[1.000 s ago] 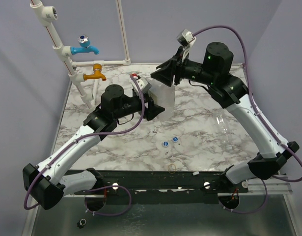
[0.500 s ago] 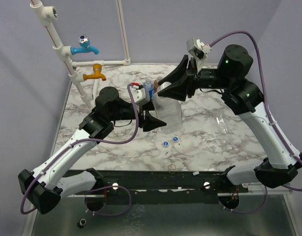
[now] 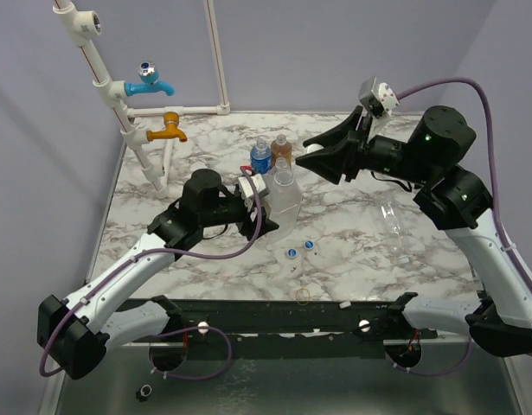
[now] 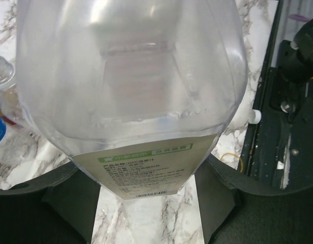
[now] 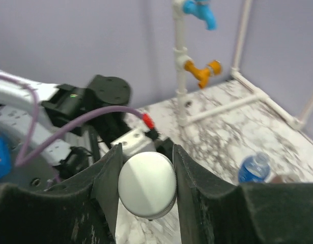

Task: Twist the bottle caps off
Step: Unscrew the bottle cap from the plastic bottle, then place the bottle cap at the center of the board.

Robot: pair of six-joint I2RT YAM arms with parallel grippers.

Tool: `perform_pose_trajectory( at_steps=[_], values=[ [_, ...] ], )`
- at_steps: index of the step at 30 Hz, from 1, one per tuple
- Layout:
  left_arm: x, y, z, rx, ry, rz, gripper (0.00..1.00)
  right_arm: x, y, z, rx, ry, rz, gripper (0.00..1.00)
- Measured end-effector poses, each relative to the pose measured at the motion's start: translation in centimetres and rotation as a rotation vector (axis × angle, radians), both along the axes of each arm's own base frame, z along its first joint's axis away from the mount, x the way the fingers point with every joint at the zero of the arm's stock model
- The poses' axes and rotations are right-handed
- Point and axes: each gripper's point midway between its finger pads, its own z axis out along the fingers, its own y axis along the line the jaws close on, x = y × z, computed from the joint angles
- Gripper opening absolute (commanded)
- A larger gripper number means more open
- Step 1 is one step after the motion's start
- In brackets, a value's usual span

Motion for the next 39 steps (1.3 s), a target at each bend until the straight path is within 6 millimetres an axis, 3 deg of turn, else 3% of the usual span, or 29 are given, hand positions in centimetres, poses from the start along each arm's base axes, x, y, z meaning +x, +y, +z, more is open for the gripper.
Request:
perform_pose_trajectory(
  at_steps=[2,5,8,10,13,16,25,29,33,36,39],
  values=[
    [0.3,0.5,-0.6,0.020,-0.014,0.026,0.00,1.9,-0.6,-0.9,-0.004,0.020,-0.116,0.07],
    [0.8,1.1,-0.7,0.030,-0.040,0.069,0.00,5.7,-1.4,-4.9,-0.043,0.101,-0.296,0.07],
    [1.2,1.8,-0.4,0.024,-0.073,0.117,0.00,9.3,-2.3,-12.0,-0.119,0.228,-0.449,0.07],
    [1.4,2.3,-0.4,0.020,-0.092,0.152,0.00,10.7,-3.0,-18.2,-0.190,0.333,-0.523,0.07],
    [1.6,2.8,-0.6,0.017,-0.102,0.183,0.00,10.9,-4.3,-26.4,-0.276,0.465,-0.603,0.07],
    [1.6,3.1,-0.8,0.017,-0.102,0.201,0.00,10.3,-5.2,-31.4,-0.318,0.541,-0.640,0.07],
    [1.7,3.3,-0.5,0.001,-0.108,0.220,0.00,9.6,-5.9,-38.2,-0.289,0.639,-0.698,0.13],
    [1.6,3.3,-0.4,-0.004,-0.104,0.221,0.00,8.7,-7.2,-41.7,-0.310,0.697,-0.758,0.17],
    [1.7,3.2,-0.2,-0.016,-0.105,0.224,0.00,7.9,-8.5,-43.9,-0.310,0.735,-0.817,0.19],
    [1.7,3.1,0.0,-0.026,-0.102,0.226,0.00,7.5,-9.1,-45.1,-0.307,0.759,-0.846,0.38],
    [1.8,3.1,0.1,-0.032,-0.100,0.228,0.00,7.3,-9.4,-46.1,-0.311,0.790,-0.867,0.47]
  ],
)
